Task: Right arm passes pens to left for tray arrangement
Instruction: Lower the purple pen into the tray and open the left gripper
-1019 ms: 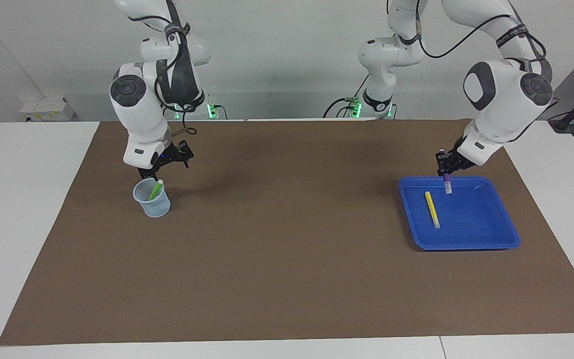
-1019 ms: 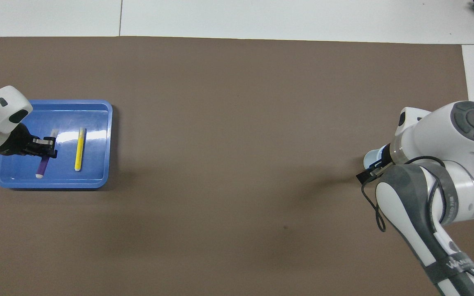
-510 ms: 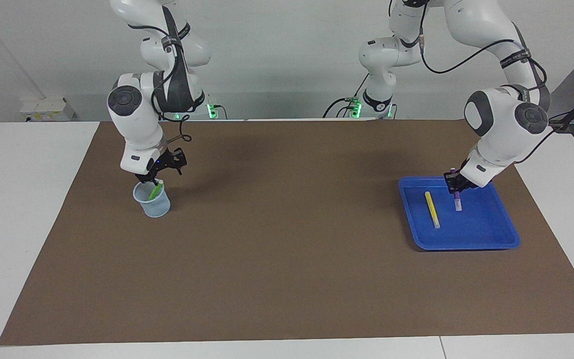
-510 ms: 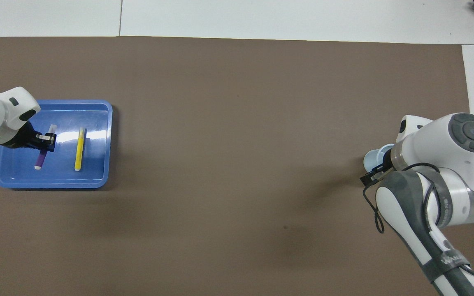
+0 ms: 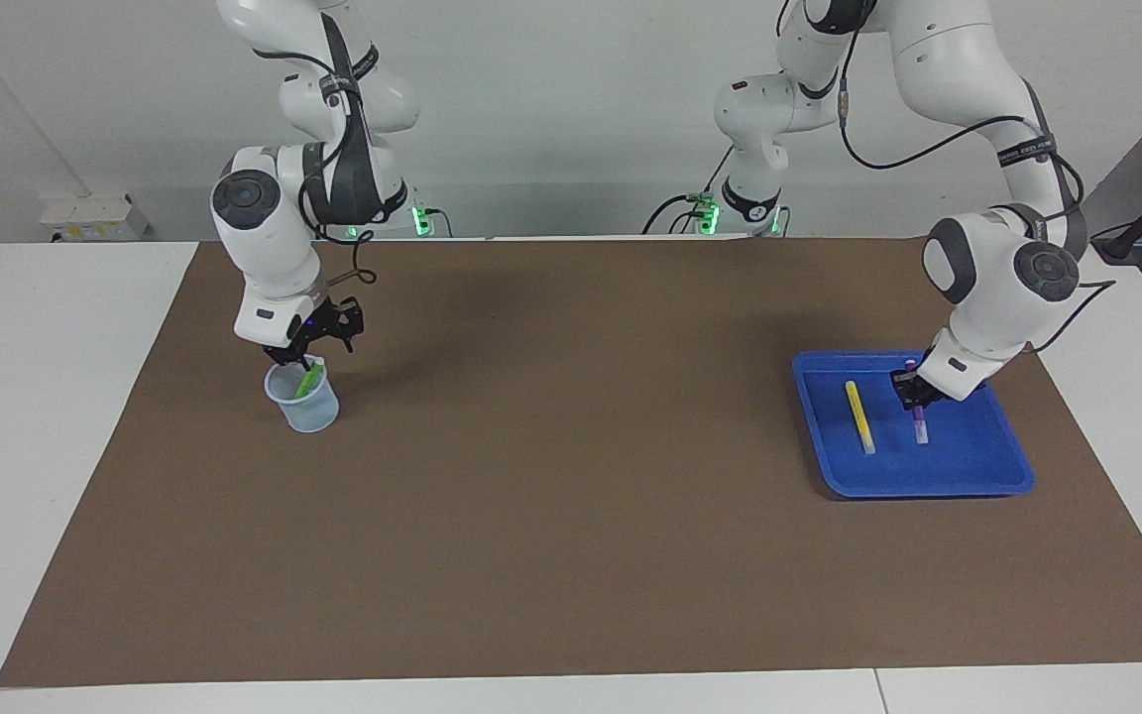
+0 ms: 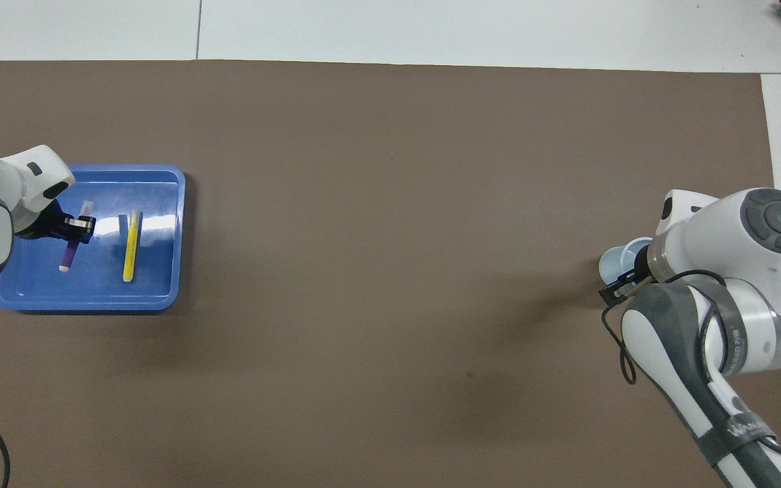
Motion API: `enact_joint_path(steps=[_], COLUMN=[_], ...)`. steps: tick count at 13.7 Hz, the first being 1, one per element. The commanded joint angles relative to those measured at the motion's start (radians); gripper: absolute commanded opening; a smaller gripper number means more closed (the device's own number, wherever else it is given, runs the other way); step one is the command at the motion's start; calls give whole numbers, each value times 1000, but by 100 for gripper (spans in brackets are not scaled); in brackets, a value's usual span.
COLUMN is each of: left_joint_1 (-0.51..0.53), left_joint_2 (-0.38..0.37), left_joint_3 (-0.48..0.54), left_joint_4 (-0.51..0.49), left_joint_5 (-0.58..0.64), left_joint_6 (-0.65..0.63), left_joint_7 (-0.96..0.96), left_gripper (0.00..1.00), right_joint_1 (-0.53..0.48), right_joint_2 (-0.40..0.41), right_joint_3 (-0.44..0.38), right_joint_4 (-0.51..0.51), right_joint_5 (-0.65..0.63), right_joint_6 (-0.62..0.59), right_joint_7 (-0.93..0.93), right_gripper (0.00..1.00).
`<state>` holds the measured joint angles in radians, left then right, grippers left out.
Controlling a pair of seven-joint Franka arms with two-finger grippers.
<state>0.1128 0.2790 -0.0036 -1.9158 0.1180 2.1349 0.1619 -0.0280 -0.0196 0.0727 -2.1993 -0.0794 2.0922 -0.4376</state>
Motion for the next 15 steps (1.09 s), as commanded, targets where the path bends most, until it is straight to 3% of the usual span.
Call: enact_joint_path(steps=[1,3,7,10,12,13,15], left_joint_1=[16,30,30,24,21,24,24], left_joint_2=[35,55,81,82,82,82,82], left_joint_3=[-9,-10,-10,-10,-12,-13,-13], left_joint_4=[11,4,-51,-52,-43,-37,-20], left_joint_5=[28,28,26,26,25,14,-50], left_joint_6=[39,65,166,169,148,129,100], left_joint_7=[11,11,10,11,11,11,10], left_gripper=[0,0,0,0,21,37,46], right_joint_1=[-38,-40,-50,-55,-55,-59,-85], right_joint_2=[-14,-14,-13,-11,0,1,3], right_joint_3=[15,15,16,15,13,13,15], right_joint_4=[-30,-28,-22,-20,-7,7,38], right_joint_5=[-22,-22,-22,-22,-25,-40,-51], right_joint_6=[37,34,23,32,32,19,-20], right_joint_7=[-41,-41,-46,-59,-62,-73,-125], right_gripper=[52,39,24,17,3,0,0])
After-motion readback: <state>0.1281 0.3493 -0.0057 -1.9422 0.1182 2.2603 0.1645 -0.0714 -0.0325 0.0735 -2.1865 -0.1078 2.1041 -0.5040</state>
